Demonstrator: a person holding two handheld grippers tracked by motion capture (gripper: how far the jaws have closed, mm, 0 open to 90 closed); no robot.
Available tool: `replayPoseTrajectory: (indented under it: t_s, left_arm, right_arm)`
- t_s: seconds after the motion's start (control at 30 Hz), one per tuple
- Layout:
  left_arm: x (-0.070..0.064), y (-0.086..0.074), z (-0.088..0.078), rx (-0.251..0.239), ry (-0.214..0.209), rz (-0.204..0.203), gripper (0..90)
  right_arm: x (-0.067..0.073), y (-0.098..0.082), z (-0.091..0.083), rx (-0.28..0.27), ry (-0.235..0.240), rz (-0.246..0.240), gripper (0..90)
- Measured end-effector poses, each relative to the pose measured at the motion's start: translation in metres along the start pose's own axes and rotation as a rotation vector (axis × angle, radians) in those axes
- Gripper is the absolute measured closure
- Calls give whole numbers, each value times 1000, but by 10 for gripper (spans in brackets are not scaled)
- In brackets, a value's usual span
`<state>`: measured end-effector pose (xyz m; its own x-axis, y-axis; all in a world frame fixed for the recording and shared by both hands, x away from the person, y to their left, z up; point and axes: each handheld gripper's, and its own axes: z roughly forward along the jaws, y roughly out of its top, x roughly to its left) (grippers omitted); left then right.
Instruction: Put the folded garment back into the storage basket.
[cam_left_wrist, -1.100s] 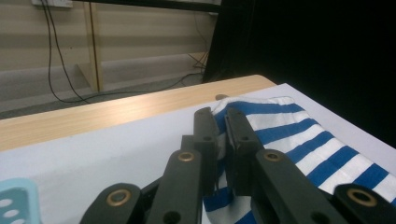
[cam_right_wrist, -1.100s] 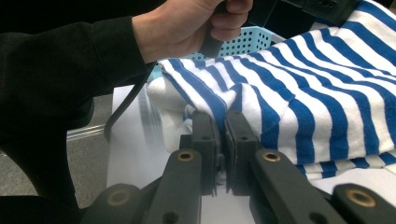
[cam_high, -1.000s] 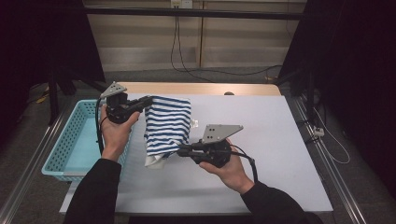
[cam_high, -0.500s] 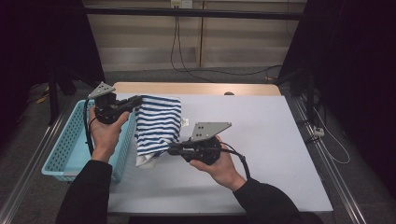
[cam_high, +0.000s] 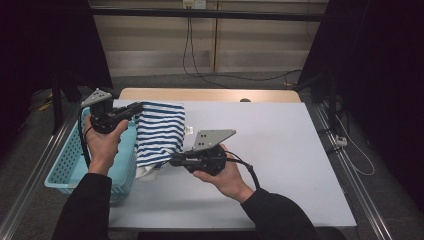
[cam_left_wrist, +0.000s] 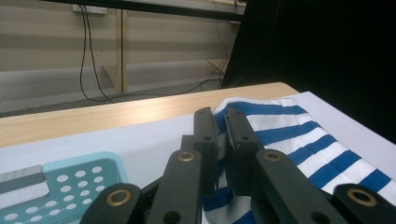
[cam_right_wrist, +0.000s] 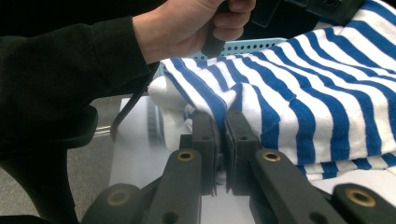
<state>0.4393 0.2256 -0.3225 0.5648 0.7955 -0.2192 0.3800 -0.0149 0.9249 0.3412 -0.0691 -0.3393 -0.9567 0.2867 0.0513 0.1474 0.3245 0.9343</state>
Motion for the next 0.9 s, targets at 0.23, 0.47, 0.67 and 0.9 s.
replayPoseTrajectory:
  t_s: [0.23,0.47,0.67,0.9]
  left_arm:
    - [8,2,-5,3,15,-2,847]
    - [16,2,-12,-1,36,-20,847]
    - [23,3,-18,-1,51,-21,847]
    - [32,5,-27,-6,72,-24,846]
  right_arm:
    - [0,5,10,-2,9,-5,851]
    - [-1,9,21,3,19,-4,851]
    - [-1,14,30,2,34,-13,851]
    - [-2,18,39,-4,42,-10,851]
